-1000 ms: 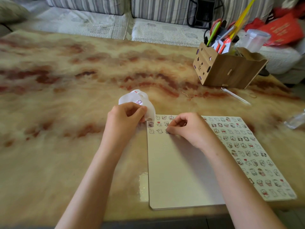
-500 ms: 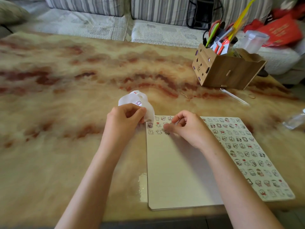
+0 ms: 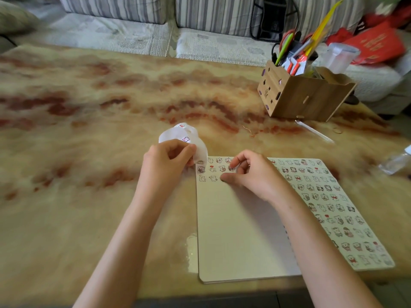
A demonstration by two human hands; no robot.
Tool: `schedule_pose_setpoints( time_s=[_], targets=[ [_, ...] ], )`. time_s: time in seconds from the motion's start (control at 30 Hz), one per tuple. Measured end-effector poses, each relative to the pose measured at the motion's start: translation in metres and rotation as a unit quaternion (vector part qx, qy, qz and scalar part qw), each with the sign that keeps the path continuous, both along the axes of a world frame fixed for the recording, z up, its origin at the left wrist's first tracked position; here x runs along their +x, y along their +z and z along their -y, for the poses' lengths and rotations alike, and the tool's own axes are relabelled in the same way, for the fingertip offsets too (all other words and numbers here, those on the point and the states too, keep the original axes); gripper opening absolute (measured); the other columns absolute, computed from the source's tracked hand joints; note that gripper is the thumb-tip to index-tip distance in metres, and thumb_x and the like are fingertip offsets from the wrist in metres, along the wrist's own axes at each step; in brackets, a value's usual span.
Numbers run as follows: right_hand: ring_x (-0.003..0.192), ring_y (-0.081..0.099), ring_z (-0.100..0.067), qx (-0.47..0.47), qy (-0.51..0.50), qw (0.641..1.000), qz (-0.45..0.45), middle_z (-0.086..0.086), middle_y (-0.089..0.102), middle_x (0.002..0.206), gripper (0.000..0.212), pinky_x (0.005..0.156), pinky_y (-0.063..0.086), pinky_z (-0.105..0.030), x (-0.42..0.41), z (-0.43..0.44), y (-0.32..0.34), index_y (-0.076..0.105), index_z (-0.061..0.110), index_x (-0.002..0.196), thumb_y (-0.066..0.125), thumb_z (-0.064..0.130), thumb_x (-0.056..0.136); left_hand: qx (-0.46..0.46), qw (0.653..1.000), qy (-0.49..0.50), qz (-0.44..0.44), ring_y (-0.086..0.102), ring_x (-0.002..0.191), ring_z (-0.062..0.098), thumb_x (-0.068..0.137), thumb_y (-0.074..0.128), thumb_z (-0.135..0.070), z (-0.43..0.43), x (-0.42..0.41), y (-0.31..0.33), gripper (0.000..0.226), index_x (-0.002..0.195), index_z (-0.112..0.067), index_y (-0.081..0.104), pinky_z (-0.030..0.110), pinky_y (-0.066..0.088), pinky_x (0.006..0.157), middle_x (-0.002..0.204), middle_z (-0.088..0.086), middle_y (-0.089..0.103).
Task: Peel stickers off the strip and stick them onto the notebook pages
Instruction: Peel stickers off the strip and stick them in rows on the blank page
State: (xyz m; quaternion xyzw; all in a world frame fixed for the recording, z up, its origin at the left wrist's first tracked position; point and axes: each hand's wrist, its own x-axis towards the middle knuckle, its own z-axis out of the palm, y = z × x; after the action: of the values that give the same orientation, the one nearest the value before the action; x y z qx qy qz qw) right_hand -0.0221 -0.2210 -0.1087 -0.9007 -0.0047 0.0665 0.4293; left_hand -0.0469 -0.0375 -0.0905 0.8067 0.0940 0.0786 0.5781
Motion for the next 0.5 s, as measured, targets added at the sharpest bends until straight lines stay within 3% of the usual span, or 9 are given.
schedule_pose_setpoints(
  time_s=[0.2,0.33,0.5],
  targets=[
    [0.056,0.045,-0.004,-0.027,0.02,0.999,0.016,0.007,0.055,0.071,0.01,0.055,0.034,-0.021,-0.001,0.001,0.003,0.061,0.02,0.091,0.069,0.018,0.085,-0.011,1.0,0.007,0.025,0.052,0.047,-0.005,0.089,0.061,-0.025,-0.001,0.001,-0.001,0.018,0.075,-0.02,0.072,0.009,0.039,0.049,0.059,-0.013,0.066],
    [0.063,0.055,-0.008,0.066,0.015,0.992,0.104,0.003,0.068,0.083,0.009,0.059,0.041,-0.019,-0.006,-0.009,0.01,0.064,0.02,0.087,0.071,0.024,0.084,-0.021,0.999,0.003,0.043,0.055,0.05,-0.007,0.09,0.06,-0.023,0.0,0.001,0.001,0.02,0.076,-0.015,0.073,0.006,0.04,0.05,0.058,-0.014,0.066],
    [0.069,0.059,-0.013,0.109,0.051,0.975,0.186,0.009,0.07,0.078,0.014,0.06,0.041,-0.018,-0.012,-0.027,0.018,0.066,0.021,0.087,0.075,0.014,0.079,-0.043,0.998,0.001,0.055,0.055,0.046,-0.004,0.091,0.059,-0.019,0.003,0.001,0.003,0.019,0.081,-0.009,0.072,0.007,0.038,0.046,0.062,-0.004,0.068]
  ],
)
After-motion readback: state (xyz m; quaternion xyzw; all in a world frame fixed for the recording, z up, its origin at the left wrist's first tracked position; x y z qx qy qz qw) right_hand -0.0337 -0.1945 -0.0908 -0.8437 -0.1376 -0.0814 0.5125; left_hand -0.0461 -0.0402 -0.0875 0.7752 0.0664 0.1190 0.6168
